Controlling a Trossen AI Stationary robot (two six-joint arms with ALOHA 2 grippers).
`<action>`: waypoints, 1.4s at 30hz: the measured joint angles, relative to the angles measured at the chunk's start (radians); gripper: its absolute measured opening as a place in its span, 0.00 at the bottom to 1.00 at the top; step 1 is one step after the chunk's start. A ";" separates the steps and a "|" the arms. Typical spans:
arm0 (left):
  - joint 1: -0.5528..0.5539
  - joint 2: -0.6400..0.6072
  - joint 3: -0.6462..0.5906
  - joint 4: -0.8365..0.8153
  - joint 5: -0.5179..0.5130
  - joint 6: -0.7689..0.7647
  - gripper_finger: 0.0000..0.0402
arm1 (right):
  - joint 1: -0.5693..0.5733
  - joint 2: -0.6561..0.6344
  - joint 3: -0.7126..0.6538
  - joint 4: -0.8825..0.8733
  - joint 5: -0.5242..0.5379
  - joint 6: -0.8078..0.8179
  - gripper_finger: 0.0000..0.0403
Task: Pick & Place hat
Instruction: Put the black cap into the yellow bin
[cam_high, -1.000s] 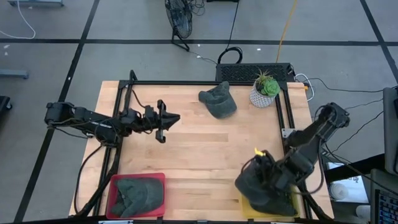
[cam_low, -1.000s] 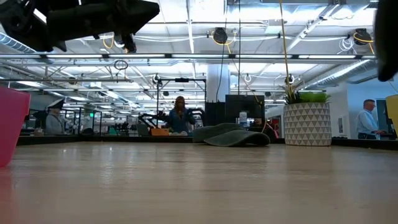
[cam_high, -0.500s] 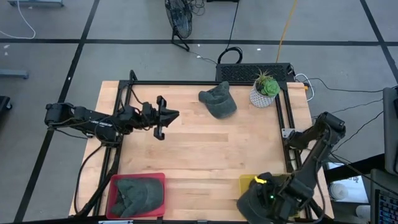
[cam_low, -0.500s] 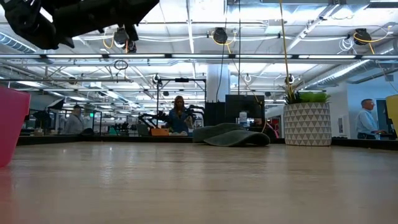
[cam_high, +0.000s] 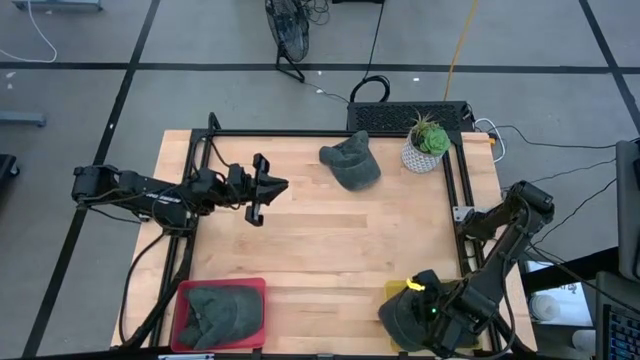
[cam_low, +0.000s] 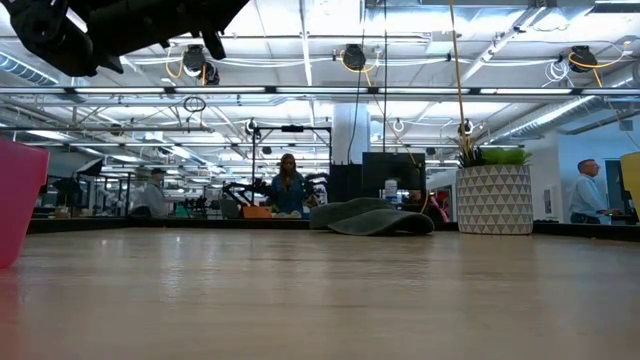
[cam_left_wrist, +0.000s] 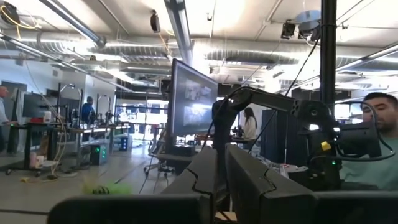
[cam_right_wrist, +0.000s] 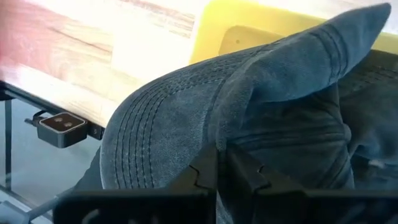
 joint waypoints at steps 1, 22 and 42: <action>-0.002 0.000 0.000 0.000 0.000 0.000 0.09 | 0.000 0.000 0.000 0.006 0.000 -0.008 0.02; -0.044 0.000 0.000 0.000 0.001 -0.003 0.09 | 0.002 0.000 -0.001 0.027 -0.074 -0.165 0.26; -0.044 0.000 0.000 -0.007 0.000 0.000 0.09 | -0.043 -0.032 -0.121 0.185 -0.172 -0.284 0.26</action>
